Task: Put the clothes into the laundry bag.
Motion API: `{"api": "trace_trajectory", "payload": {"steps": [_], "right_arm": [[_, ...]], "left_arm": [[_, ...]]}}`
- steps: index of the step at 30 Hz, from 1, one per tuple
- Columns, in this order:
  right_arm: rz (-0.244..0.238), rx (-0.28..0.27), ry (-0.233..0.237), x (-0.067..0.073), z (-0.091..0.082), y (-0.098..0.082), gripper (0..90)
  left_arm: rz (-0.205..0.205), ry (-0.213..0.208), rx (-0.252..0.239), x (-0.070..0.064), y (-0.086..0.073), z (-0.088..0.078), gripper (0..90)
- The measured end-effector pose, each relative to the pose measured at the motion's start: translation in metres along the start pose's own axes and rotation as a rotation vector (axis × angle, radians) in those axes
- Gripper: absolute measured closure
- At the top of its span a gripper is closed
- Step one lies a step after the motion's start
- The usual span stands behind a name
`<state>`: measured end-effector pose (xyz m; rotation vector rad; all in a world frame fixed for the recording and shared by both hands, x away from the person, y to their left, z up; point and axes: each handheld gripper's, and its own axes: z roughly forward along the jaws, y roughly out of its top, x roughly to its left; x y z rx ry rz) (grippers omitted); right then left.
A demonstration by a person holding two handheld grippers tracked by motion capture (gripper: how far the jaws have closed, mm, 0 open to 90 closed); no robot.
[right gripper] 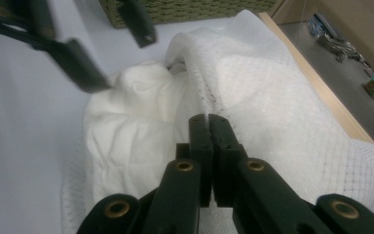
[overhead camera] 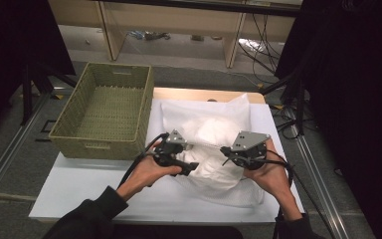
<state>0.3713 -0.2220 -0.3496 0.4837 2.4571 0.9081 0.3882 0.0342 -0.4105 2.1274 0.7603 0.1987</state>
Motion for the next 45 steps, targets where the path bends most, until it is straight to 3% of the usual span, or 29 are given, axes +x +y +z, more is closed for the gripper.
{"api": "trace_trajectory", "payload": {"steps": [3,6,7,8,9,10,11,12,14,16,17,18,20,22,23,24,26,27,28,30,31,34,36,38,39,41,43,44,45], "right_arm": [[0.007,0.002,-0.003,0.001,0.001,0.001,90.0],[-0.008,0.001,0.001,0.002,0.001,0.002,90.0],[-0.008,0.001,0.001,0.002,0.001,0.002,90.0],[-0.010,0.002,0.003,0.003,0.001,0.002,90.0],[-0.010,0.001,0.004,0.003,0.002,0.002,90.0],[-0.010,0.001,0.004,0.003,0.002,0.002,90.0],[-0.009,0.001,0.006,0.003,0.002,0.002,90.0],[-0.016,0.001,0.007,0.002,0.003,0.002,90.0],[-0.014,0.002,0.009,0.002,0.006,0.000,90.0],[-0.002,0.010,0.022,0.001,0.007,-0.002,90.0],[-0.002,0.010,0.022,0.001,0.007,-0.002,90.0],[0.015,0.005,0.017,0.002,0.005,-0.002,90.0],[0.008,-0.006,0.017,0.002,0.002,0.000,90.0],[-0.009,-0.011,0.016,0.001,-0.001,0.002,90.0],[-0.007,-0.005,0.017,0.002,-0.002,0.003,90.0],[-0.012,-0.005,0.009,0.001,-0.001,0.002,90.0],[-0.009,-0.001,0.010,0.000,0.002,-0.001,90.0],[-0.009,-0.001,0.010,0.000,0.002,-0.001,90.0],[-0.002,0.008,0.016,0.000,0.003,-0.002,90.0],[0.012,0.018,0.021,0.000,0.006,-0.006,90.0],[0.017,0.022,0.024,-0.002,0.008,-0.008,90.0],[0.017,0.023,0.022,-0.002,0.007,-0.008,90.0],[0.025,0.022,0.015,-0.003,0.006,-0.008,90.0],[0.044,0.026,0.013,-0.001,0.006,-0.007,90.0],[0.018,0.021,0.017,-0.002,0.007,-0.007,90.0],[0.032,0.026,0.014,0.000,0.008,-0.007,90.0],[0.016,0.026,0.025,0.000,0.009,-0.006,90.0],[0.016,0.026,0.025,0.000,0.009,-0.006,90.0],[0.015,0.028,0.026,0.000,0.009,-0.006,90.0]], "left_arm": [[0.033,-0.018,0.061,-0.006,-0.019,0.001,18.6],[0.070,-0.008,0.121,-0.006,-0.034,0.027,17.2],[0.070,-0.008,0.121,-0.006,-0.034,0.027,17.5],[0.056,-0.008,0.123,-0.006,-0.035,0.042,19.0],[0.062,-0.014,0.117,-0.006,-0.033,0.050,23.2],[0.062,-0.014,0.117,-0.006,-0.033,0.050,35.3],[0.044,-0.036,0.110,-0.005,-0.029,0.057,35.3],[0.011,-0.064,0.081,-0.007,-0.025,0.063,52.5],[0.044,-0.072,0.052,-0.009,-0.015,0.072,70.7],[-0.007,-0.071,-0.029,-0.014,-0.001,0.079,79.1],[-0.007,-0.071,-0.029,-0.014,-0.001,0.079,79.9],[-0.019,-0.064,-0.049,-0.013,0.013,0.080,80.4],[0.028,-0.037,-0.051,-0.007,0.022,0.084,80.7],[0.031,-0.015,-0.032,-0.001,0.024,0.088,80.8],[-0.037,0.008,-0.042,0.013,0.025,0.099,80.8],[-0.070,0.012,-0.044,0.017,0.024,0.103,80.4],[-0.080,0.009,-0.036,0.020,0.022,0.106,77.9],[-0.116,0.009,-0.062,0.018,0.021,0.108,77.9],[-0.101,0.016,-0.051,0.017,0.020,0.105,75.4],[-0.079,0.026,-0.020,0.013,0.019,0.095,62.5],[-0.073,0.030,-0.011,0.012,0.019,0.090,47.2],[0.006,0.080,0.009,0.003,0.009,0.069,36.2],[0.002,0.063,0.039,0.000,-0.001,0.060,26.7],[-0.002,0.048,0.076,-0.004,-0.013,0.055,24.7],[0.012,0.041,0.105,-0.005,-0.017,0.055,24.7],[0.021,0.050,0.110,-0.006,-0.023,0.060,24.3],[0.027,0.042,0.093,-0.004,-0.025,0.069,39.9],[0.037,0.036,0.089,-0.002,-0.024,0.073,39.9],[0.055,0.024,0.086,0.003,-0.022,0.076,50.7]]}}
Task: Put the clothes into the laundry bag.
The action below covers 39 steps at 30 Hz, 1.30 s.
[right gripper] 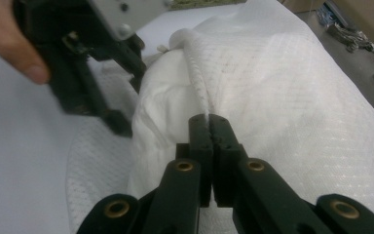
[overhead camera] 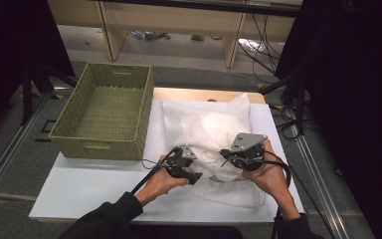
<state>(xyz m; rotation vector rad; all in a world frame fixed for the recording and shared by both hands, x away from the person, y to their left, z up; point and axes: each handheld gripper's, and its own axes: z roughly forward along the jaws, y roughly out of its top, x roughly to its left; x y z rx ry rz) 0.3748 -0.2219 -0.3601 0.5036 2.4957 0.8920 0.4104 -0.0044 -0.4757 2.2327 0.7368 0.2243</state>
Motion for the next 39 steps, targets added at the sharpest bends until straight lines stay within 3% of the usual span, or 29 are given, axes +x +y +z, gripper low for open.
{"api": "trace_trajectory", "payload": {"steps": [1,2,3,4,7,8,10,12,14,15,16,18,19,20,21,22,25,29,30,32,33,34,35,36,37,38,39], "right_arm": [[-0.001,0.001,0.003,0.000,0.000,0.000,90.0],[0.002,-0.001,0.000,0.000,0.001,-0.001,90.0],[0.017,0.005,-0.002,0.000,0.000,-0.001,90.0],[0.000,0.004,-0.001,-0.001,0.001,-0.002,90.0],[0.010,0.010,-0.016,0.000,0.000,-0.001,90.0],[-0.004,-0.003,-0.002,0.000,-0.002,0.001,90.0],[-0.014,-0.011,-0.005,0.001,-0.005,0.003,90.0],[-0.022,-0.016,-0.014,0.000,-0.006,0.004,90.0],[-0.012,-0.008,-0.010,0.001,-0.008,0.004,90.0],[-0.009,-0.007,-0.013,0.000,-0.006,0.002,90.0],[-0.003,-0.004,-0.010,-0.001,-0.005,0.001,90.0],[0.002,0.005,-0.004,-0.002,-0.001,-0.003,90.0],[0.005,0.005,-0.004,-0.003,0.000,-0.005,90.0],[0.005,0.005,-0.004,-0.003,0.000,-0.005,90.0],[0.011,0.004,-0.004,-0.003,0.000,-0.003,90.0],[0.011,0.004,-0.004,-0.003,0.000,-0.003,90.0],[0.011,0.007,-0.011,-0.002,-0.001,-0.001,90.0],[0.009,0.006,-0.009,-0.002,0.000,-0.001,90.0],[0.005,0.004,-0.009,-0.001,0.000,-0.001,90.0],[0.000,0.002,-0.007,0.000,-0.001,0.000,90.0],[-0.001,0.001,-0.007,0.000,-0.001,0.000,90.0],[-0.002,0.000,-0.006,0.001,-0.002,0.001,90.0],[-0.004,-0.001,-0.005,0.001,-0.002,0.001,90.0],[-0.006,-0.004,-0.002,0.000,-0.003,0.001,90.0],[-0.001,-0.006,-0.002,0.000,-0.003,0.001,90.0],[-0.001,-0.006,-0.002,0.000,-0.003,0.001,90.0],[0.007,-0.006,-0.007,-0.002,-0.004,0.000,90.0]], "left_arm": [[-0.032,0.001,-0.014,0.003,0.002,0.003,61.0],[-0.033,-0.002,-0.032,0.008,0.005,0.006,69.7],[-0.084,-0.005,-0.074,0.009,0.008,0.010,76.5],[-0.097,-0.003,-0.097,0.010,0.012,0.012,81.3],[-0.091,0.020,-0.140,0.009,0.027,0.019,84.0],[-0.106,0.039,-0.165,0.008,0.037,0.023,84.4],[-0.093,0.041,-0.152,0.011,0.042,0.023,84.5],[-0.102,0.059,-0.172,0.015,0.049,0.028,84.4],[-0.127,0.053,-0.154,0.019,0.049,0.032,81.5],[-0.160,0.055,-0.162,0.018,0.047,0.034,77.8],[-0.144,0.050,-0.140,0.018,0.044,0.030,72.9],[-0.138,0.067,-0.118,0.016,0.037,0.021,60.5],[-0.140,0.056,-0.084,0.014,0.030,0.012,45.8],[-0.140,0.056,-0.084,0.014,0.030,0.012,40.5],[-0.143,0.033,-0.052,0.009,0.023,-0.002,35.0],[-0.143,0.033,-0.052,0.009,0.023,-0.002,33.2],[-0.102,-0.011,-0.038,-0.006,0.019,-0.025,29.7],[-0.092,-0.043,-0.088,-0.023,0.028,-0.030,25.3],[-0.080,-0.042,-0.087,-0.022,0.031,-0.027,28.1],[-0.098,-0.041,-0.080,-0.020,0.036,-0.018,39.5],[-0.134,-0.049,-0.089,-0.018,0.039,-0.011,39.5],[-0.140,-0.047,-0.096,-0.015,0.040,-0.005,51.2],[-0.132,-0.011,-0.131,-0.014,0.042,-0.001,61.6],[-0.110,0.018,-0.153,-0.012,0.043,0.003,78.8],[-0.106,0.024,-0.163,-0.009,0.045,0.008,80.9],[-0.147,0.022,-0.180,-0.007,0.048,0.015,80.9],[-0.164,0.053,-0.207,-0.005,0.055,0.021,82.6]]}}
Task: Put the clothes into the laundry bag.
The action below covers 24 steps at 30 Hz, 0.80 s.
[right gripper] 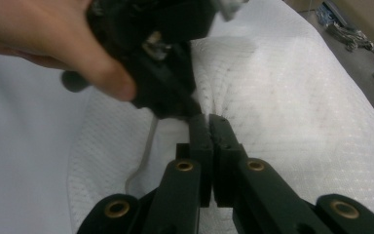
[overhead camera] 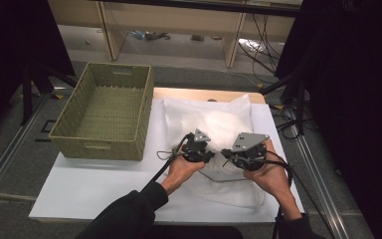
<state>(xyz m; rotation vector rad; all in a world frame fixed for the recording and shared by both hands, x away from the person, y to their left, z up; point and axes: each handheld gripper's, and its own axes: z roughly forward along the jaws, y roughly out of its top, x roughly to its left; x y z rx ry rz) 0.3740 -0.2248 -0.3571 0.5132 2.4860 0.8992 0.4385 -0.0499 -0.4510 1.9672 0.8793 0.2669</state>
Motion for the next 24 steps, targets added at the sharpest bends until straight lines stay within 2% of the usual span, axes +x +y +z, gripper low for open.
{"api": "trace_trajectory", "payload": {"steps": [1,2,4,6,9,11,13,15,17,19,21,23,24], "right_arm": [[0.000,0.000,0.000,0.000,0.000,0.000,90.0],[-0.005,0.003,0.005,-0.001,-0.001,0.000,90.0],[0.010,0.003,-0.002,-0.002,-0.003,0.000,90.0],[0.014,-0.005,0.000,-0.004,-0.004,-0.001,90.0],[0.030,0.014,0.002,-0.006,0.002,-0.008,90.0],[0.043,0.023,0.004,-0.006,0.004,-0.009,90.0],[0.032,0.038,0.026,-0.005,0.011,-0.011,90.0],[0.041,0.045,0.016,-0.003,0.014,-0.012,90.0],[0.041,0.047,0.028,-0.003,0.013,-0.011,90.0],[0.029,0.037,0.024,-0.003,0.013,-0.010,90.0],[0.027,0.040,0.022,-0.003,0.013,-0.009,90.0],[0.025,0.042,0.027,-0.002,0.014,-0.009,90.0],[0.036,0.047,0.026,-0.001,0.014,-0.009,90.0]], "left_arm": [[0.000,0.000,0.000,0.000,0.000,0.000,83.0],[0.003,0.028,-0.033,0.000,0.006,0.003,83.0],[0.036,0.081,-0.083,-0.001,0.017,0.008,83.4],[0.027,0.090,-0.095,0.002,0.021,0.013,83.1],[0.033,0.090,-0.030,0.008,0.013,0.018,76.1],[0.029,0.079,-0.016,0.009,0.009,0.017,73.9],[0.013,0.054,0.011,0.010,0.001,0.007,63.0],[-0.001,0.041,0.078,0.012,-0.006,-0.005,49.2],[0.008,0.056,0.103,0.012,-0.013,-0.016,41.8],[-0.006,0.043,0.143,0.013,-0.021,-0.024,34.9],[-0.021,0.026,0.163,0.014,-0.026,-0.025,36.0],[-0.010,0.030,0.160,0.016,-0.027,-0.023,50.4],[0.007,0.023,0.119,0.017,-0.027,-0.020,50.4]]}}
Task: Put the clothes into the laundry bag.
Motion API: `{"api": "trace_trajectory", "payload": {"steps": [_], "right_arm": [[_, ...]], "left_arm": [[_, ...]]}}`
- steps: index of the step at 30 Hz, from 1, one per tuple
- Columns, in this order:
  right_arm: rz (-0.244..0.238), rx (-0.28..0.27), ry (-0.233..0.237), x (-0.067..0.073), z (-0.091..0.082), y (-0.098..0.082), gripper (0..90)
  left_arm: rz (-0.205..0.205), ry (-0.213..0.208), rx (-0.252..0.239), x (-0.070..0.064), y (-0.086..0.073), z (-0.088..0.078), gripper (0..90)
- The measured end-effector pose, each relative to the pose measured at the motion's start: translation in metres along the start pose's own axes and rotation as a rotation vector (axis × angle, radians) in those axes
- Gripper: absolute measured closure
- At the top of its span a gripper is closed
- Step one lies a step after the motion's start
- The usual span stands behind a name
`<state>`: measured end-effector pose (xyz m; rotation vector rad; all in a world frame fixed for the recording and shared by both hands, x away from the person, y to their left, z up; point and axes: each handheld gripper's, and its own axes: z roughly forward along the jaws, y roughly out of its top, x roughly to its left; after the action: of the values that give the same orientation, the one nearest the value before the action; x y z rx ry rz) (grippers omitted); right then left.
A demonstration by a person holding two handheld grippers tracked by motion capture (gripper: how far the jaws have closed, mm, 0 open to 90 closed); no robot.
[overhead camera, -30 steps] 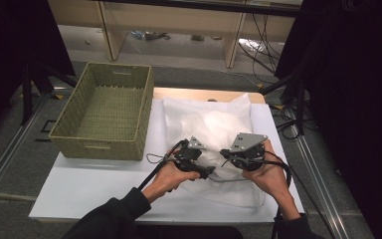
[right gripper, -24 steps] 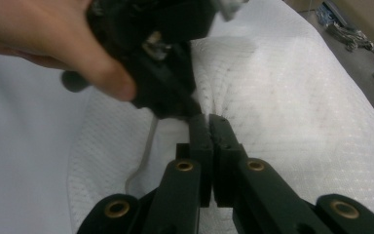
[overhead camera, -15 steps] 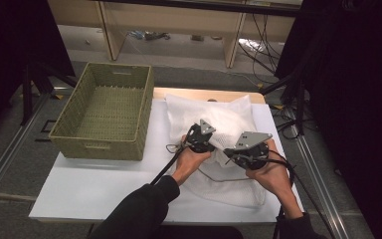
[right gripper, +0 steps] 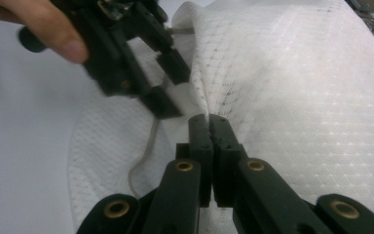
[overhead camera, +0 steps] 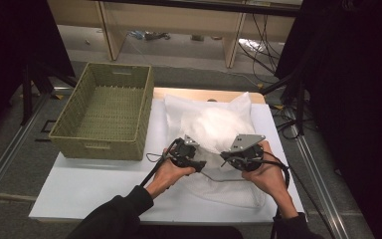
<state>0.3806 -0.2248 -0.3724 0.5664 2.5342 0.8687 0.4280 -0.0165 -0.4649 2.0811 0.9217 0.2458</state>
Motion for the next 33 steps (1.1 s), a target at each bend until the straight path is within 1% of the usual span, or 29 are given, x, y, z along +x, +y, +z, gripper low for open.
{"api": "trace_trajectory", "payload": {"steps": [1,2,3,4,5,7,8,9,10,11,12,13,14,15,16,17,18,19,20,21,23,25,26,28,29,30,31,32,33], "right_arm": [[0.002,-0.007,-0.010,0.002,0.002,0.000,90.0],[-0.013,0.001,0.005,0.001,0.002,0.000,90.0],[-0.016,0.001,0.005,0.001,0.002,0.000,90.0],[-0.015,0.000,0.004,0.001,0.002,0.001,90.0],[-0.016,-0.002,0.004,0.001,0.002,0.001,90.0],[-0.017,-0.002,0.008,0.001,0.002,0.001,90.0],[-0.016,-0.012,0.012,0.001,0.002,0.000,90.0],[-0.012,-0.022,0.020,0.001,0.002,0.000,90.0],[0.002,-0.017,0.017,0.002,0.001,0.001,90.0],[-0.014,-0.019,0.012,0.001,0.000,0.001,90.0],[0.008,-0.013,0.003,0.001,-0.001,0.001,90.0],[-0.014,-0.015,0.001,0.000,0.000,0.000,90.0],[-0.008,-0.013,0.011,-0.001,0.001,-0.002,90.0],[-0.007,-0.007,0.012,-0.001,0.002,-0.003,90.0],[0.002,-0.011,0.013,-0.001,0.003,-0.004,90.0],[0.002,-0.011,0.013,-0.001,0.004,-0.004,90.0],[0.002,-0.011,0.013,-0.001,0.004,-0.004,90.0],[0.022,-0.007,0.012,0.000,0.003,-0.004,90.0],[-0.002,-0.001,-0.007,-0.002,0.004,-0.004,90.0],[-0.002,-0.001,-0.007,-0.002,0.004,-0.004,90.0],[0.010,-0.005,0.004,0.000,0.003,-0.003,90.0],[0.000,0.003,-0.007,-0.001,0.004,-0.003,90.0],[0.008,0.005,-0.008,0.000,0.004,-0.003,90.0],[0.009,0.000,0.003,0.000,0.004,-0.003,90.0],[0.006,0.001,0.006,0.000,0.004,-0.003,90.0],[-0.008,-0.007,0.003,-0.001,0.004,-0.003,90.0],[-0.008,-0.007,0.003,-0.001,0.004,-0.003,90.0],[-0.007,-0.007,0.004,-0.001,0.004,-0.003,90.0],[-0.009,-0.009,0.002,-0.001,0.003,-0.003,90.0]], "left_arm": [[0.017,-0.007,-0.035,0.001,0.002,0.003,61.4],[0.029,-0.006,-0.050,0.004,0.005,0.007,67.5],[0.008,-0.012,-0.061,0.004,0.006,0.010,75.8],[0.005,-0.012,-0.071,0.005,0.009,0.014,80.0],[0.009,-0.001,-0.084,0.004,0.011,0.017,86.1],[0.024,0.012,-0.112,0.004,0.018,0.024,86.9],[0.000,0.022,-0.135,0.005,0.022,0.029,87.4],[-0.016,0.020,-0.142,0.005,0.025,0.032,87.7],[-0.018,0.018,-0.139,0.005,0.026,0.034,87.6],[-0.011,0.024,-0.133,0.004,0.026,0.035,87.1],[0.010,0.031,-0.109,0.003,0.025,0.032,84.8],[0.024,0.040,-0.084,0.003,0.023,0.028,77.9],[0.022,0.038,-0.069,0.003,0.021,0.023,66.9],[0.034,0.021,-0.042,0.004,0.015,0.008,61.3],[0.034,0.021,-0.042,0.004,0.015,0.008,56.0],[0.053,0.016,-0.026,0.005,0.010,-0.002,51.1],[0.066,0.040,-0.017,0.006,0.004,-0.016,51.1],[0.073,0.050,-0.008,0.010,0.000,-0.026,46.5],[0.083,0.057,-0.001,0.014,-0.005,-0.036,40.1],[0.085,0.073,0.009,0.018,-0.009,-0.045,40.1],[0.077,0.129,0.051,0.030,-0.018,-0.061,36.8],[0.075,0.143,0.066,0.037,-0.024,-0.065,35.5],[0.033,0.132,0.080,0.041,-0.030,-0.064,32.9],[-0.018,0.099,0.115,0.045,-0.039,-0.058,30.8],[-0.016,0.098,0.129,0.046,-0.042,-0.054,31.6],[-0.004,0.106,0.157,0.046,-0.044,-0.049,38.5],[0.023,0.107,0.178,0.047,-0.045,-0.045,38.5],[0.047,0.110,0.186,0.050,-0.046,-0.040,44.8],[0.054,0.103,0.175,0.051,-0.047,-0.039,61.7]]}}
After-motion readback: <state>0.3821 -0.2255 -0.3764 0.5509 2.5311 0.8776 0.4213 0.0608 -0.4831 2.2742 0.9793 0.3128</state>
